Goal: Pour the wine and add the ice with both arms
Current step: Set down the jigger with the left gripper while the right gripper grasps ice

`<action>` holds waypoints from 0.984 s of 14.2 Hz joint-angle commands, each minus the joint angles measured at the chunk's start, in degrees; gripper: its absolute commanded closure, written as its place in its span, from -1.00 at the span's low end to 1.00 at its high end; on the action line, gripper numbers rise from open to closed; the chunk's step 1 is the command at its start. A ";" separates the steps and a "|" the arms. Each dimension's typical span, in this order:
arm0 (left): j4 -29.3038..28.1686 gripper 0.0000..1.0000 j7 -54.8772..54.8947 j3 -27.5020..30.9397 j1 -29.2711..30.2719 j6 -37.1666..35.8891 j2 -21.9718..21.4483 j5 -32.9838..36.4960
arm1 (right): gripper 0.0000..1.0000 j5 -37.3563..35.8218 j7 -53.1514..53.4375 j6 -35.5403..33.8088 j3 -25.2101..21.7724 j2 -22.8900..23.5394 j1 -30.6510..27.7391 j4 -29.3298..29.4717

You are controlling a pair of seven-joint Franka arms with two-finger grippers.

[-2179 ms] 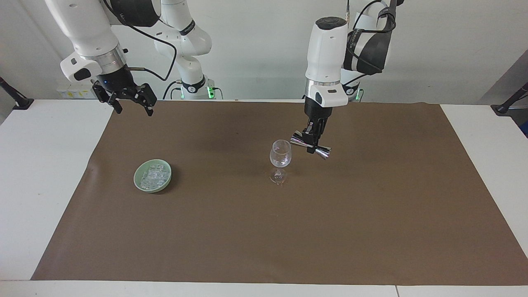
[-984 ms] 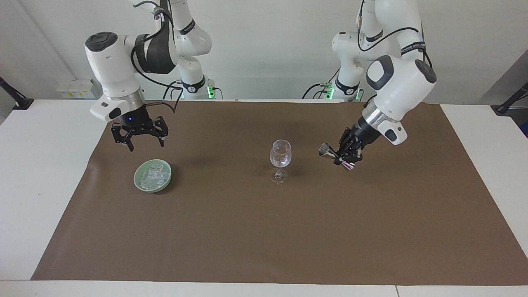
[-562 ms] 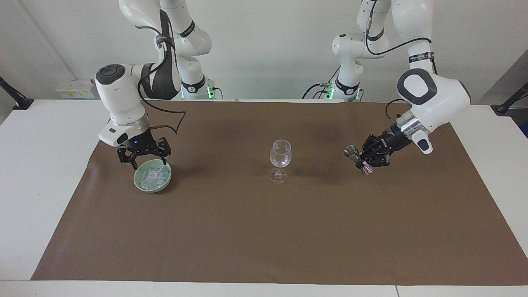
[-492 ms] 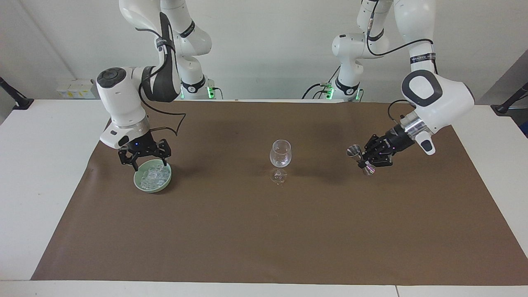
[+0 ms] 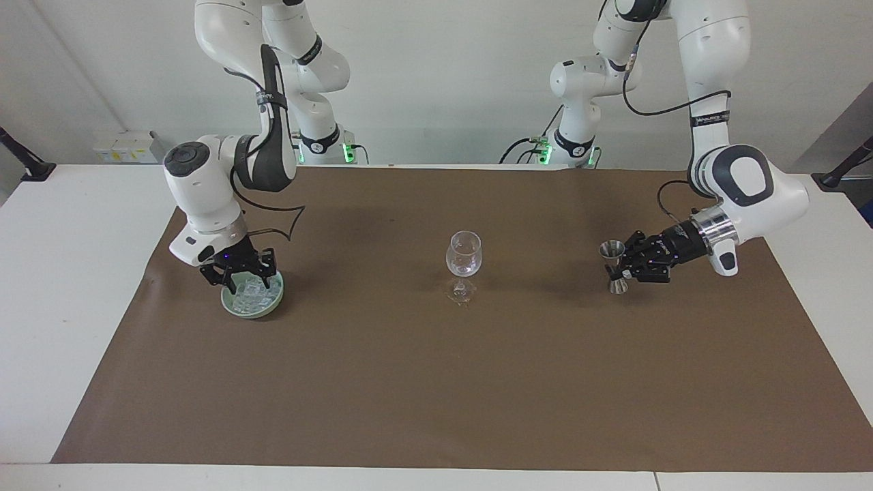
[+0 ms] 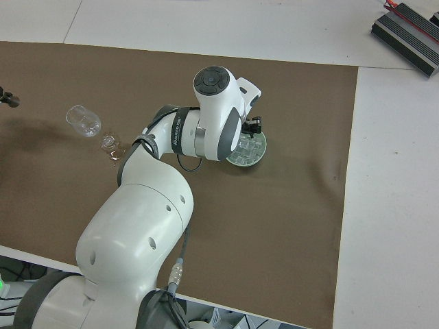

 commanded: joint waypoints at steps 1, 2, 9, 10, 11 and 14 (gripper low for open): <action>2.93 1.00 0.57 -0.66 3.95 -6.26 4.22 -5.26 | -0.34 1.46 -2.43 1.11 0.45 -0.64 -1.64 -2.28; 3.02 1.00 0.57 -0.66 4.75 -7.41 5.01 -6.14 | -0.34 1.46 -2.34 1.11 0.45 -0.64 -1.64 -2.46; 6.18 1.00 0.57 -1.10 10.55 -14.97 13.44 -11.77 | -0.20 1.46 -2.34 1.20 0.45 -0.55 -1.73 -3.34; 6.36 1.00 0.49 -1.10 10.99 -15.41 13.71 -11.87 | -0.20 1.46 -2.34 1.20 0.45 -0.55 -1.81 -3.34; 6.36 1.00 0.49 -1.27 11.26 -15.59 14.07 -12.39 | -0.20 1.46 -2.16 1.20 0.45 -0.55 -1.82 -3.34; 6.45 1.00 0.40 -1.28 12.40 -15.86 16.17 -13.62 | -0.17 1.46 -2.25 1.20 0.36 -0.47 -1.90 -3.34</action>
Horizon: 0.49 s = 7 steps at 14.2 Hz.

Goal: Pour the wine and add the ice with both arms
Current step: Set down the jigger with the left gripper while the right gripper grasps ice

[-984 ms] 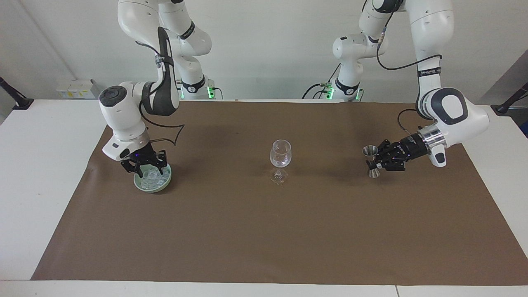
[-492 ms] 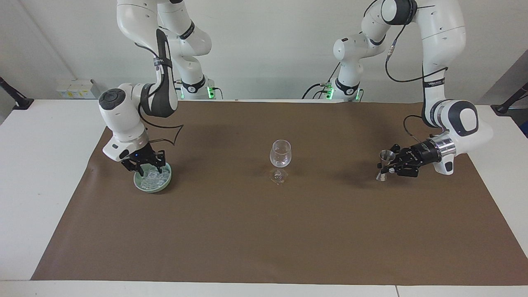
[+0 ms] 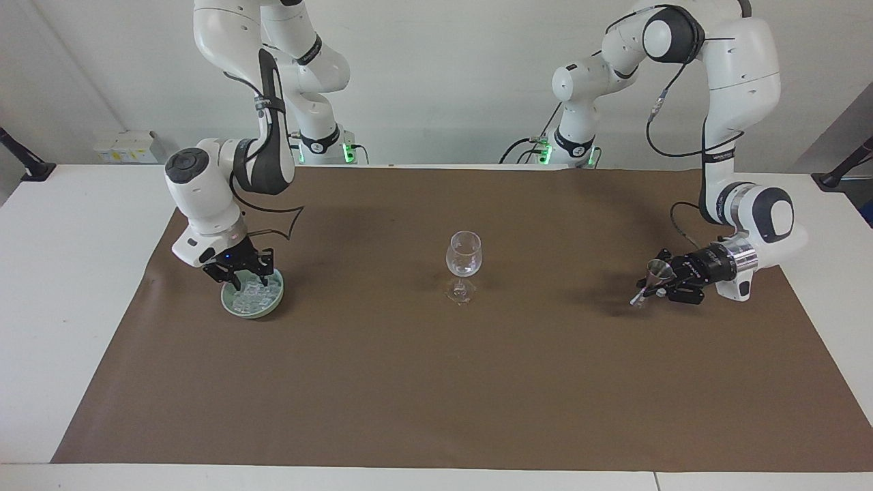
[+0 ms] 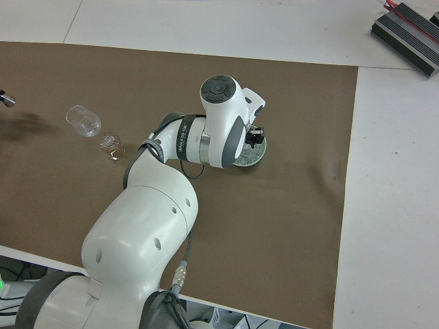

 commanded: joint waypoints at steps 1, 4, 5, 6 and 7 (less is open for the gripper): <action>1.36 1.00 -0.03 -0.62 1.83 -1.97 2.68 -1.33 | -0.12 1.46 -2.15 1.27 0.47 -0.30 -1.37 -1.04; 1.36 1.00 -0.12 -0.53 2.88 -1.88 3.92 -1.41 | -0.01 1.46 -2.15 1.98 0.47 -0.03 -1.64 -1.04; 1.28 1.00 -0.03 -0.61 3.32 -1.88 4.27 -1.50 | 0.11 1.46 -2.15 1.98 0.47 -0.03 -1.64 -0.95; 1.19 1.00 -0.03 -0.53 3.32 -1.88 4.44 -1.59 | 0.24 1.46 -2.06 1.98 0.47 -0.03 -1.64 -0.95; 1.10 1.00 -0.03 -0.53 3.32 -1.79 4.45 -1.76 | 0.34 1.46 -1.89 1.98 0.47 -0.03 -1.64 -0.95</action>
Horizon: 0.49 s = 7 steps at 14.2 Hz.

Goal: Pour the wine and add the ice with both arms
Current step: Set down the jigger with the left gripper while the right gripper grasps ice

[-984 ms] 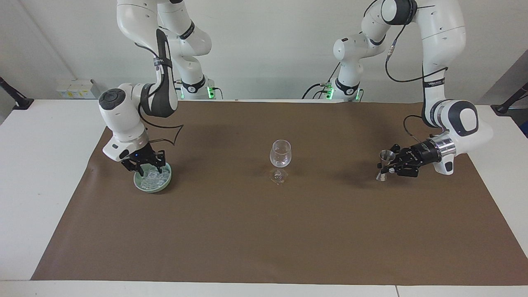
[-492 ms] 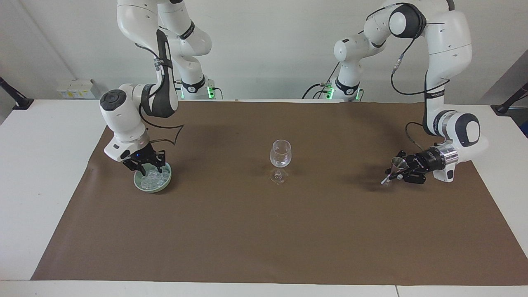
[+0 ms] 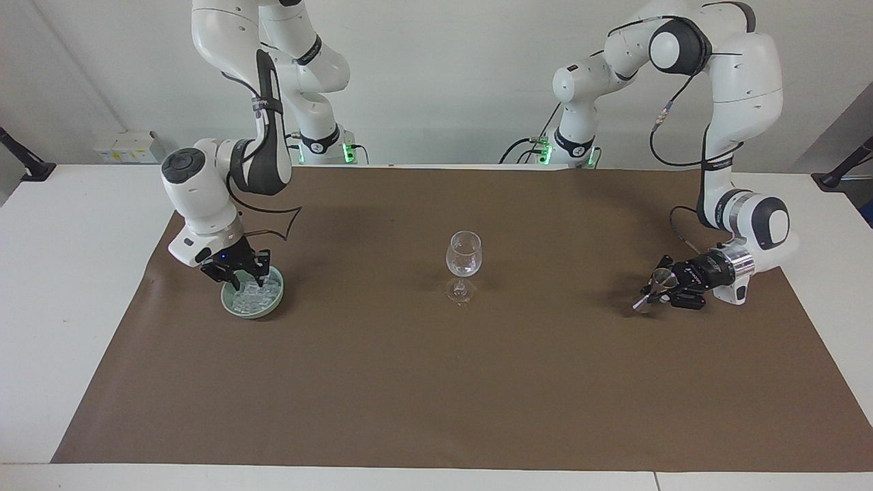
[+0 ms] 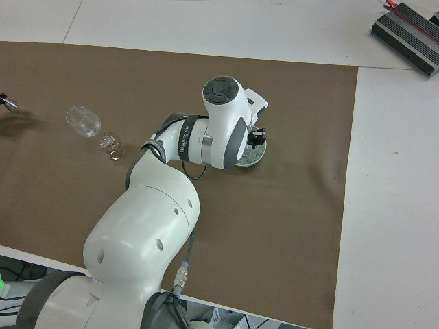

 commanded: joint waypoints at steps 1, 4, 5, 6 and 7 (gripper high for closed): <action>0.81 1.00 -0.03 -0.53 1.04 -1.44 1.07 -1.37 | 0.43 1.46 -1.62 1.59 0.50 0.04 -0.89 -0.51; 0.20 1.00 -0.12 -0.35 1.65 -1.36 0.98 -1.19 | 0.65 1.46 -1.27 1.50 0.59 0.13 -0.54 -0.24; 0.19 1.00 -0.21 -0.35 1.66 -1.27 0.98 -1.19 | 0.70 1.46 -1.10 1.50 0.59 0.13 -0.36 -0.15; 0.19 1.00 -0.47 -0.27 1.74 -1.35 0.98 -1.19 | 0.84 1.46 -1.09 1.41 0.59 0.13 -0.36 0.02; 0.37 0.91 -0.65 -0.26 2.27 -1.62 0.98 -0.76 | 0.99 1.46 -1.09 1.24 0.59 0.13 -0.36 0.28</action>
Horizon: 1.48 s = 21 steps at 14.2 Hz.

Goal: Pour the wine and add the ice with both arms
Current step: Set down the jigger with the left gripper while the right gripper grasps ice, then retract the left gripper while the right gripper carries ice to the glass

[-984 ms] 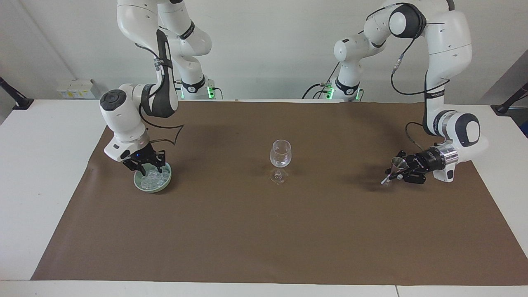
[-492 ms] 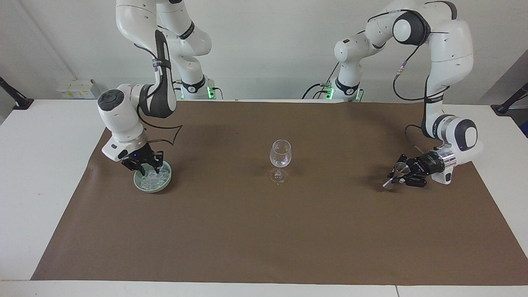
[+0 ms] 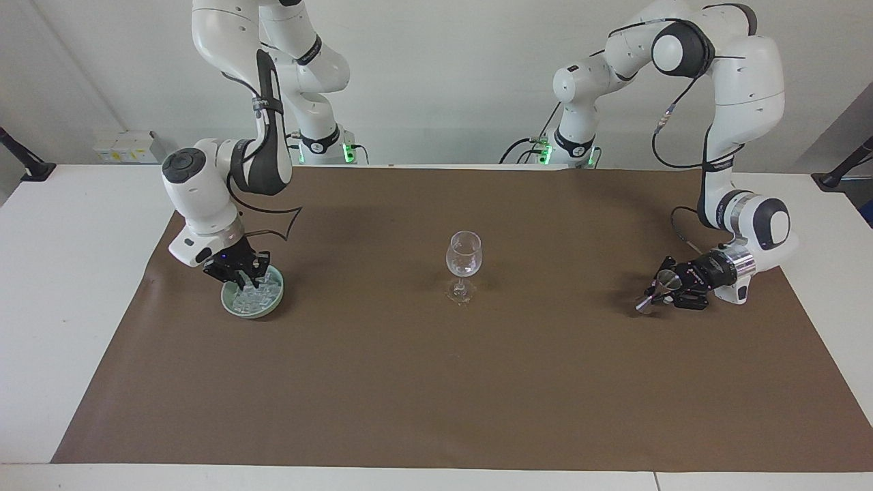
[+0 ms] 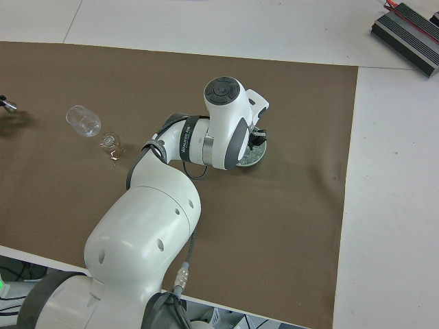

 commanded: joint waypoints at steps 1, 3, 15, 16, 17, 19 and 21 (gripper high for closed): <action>0.91 0.05 -0.69 -0.13 2.24 -2.11 0.36 0.24 | 1.00 1.46 -1.10 0.40 0.36 -0.05 -0.29 0.74; 2.49 -1.00 -0.78 -0.31 3.39 -3.70 0.37 3.93 | 1.00 1.46 -0.57 -1.26 0.36 -1.10 -0.29 1.71; 12.16 -1.00 0.62 0.04 -5.99 0.87 -12.80 42.31 | 1.00 1.46 21.21 -16.29 2.72 -11.64 7.53 8.04; 12.43 -1.00 1.23 -0.04 -8.27 1.13 -15.52 47.66 | 1.00 1.46 23.84 -18.22 4.39 -12.17 7.54 9.17; 12.69 -1.00 3.15 -0.04 -11.60 1.13 -17.89 55.46 | 1.00 1.55 27.17 -20.24 6.32 -12.09 7.54 11.01; 15.93 -1.00 9.99 -0.13 -18.63 0.61 -20.11 70.41 | 1.00 1.55 34.46 -20.01 9.67 -11.39 7.62 12.87; 19.10 -1.00 20.87 -0.39 -23.48 -0.01 -20.29 77.57 | 1.00 1.64 39.40 -19.12 12.39 -10.95 7.62 13.75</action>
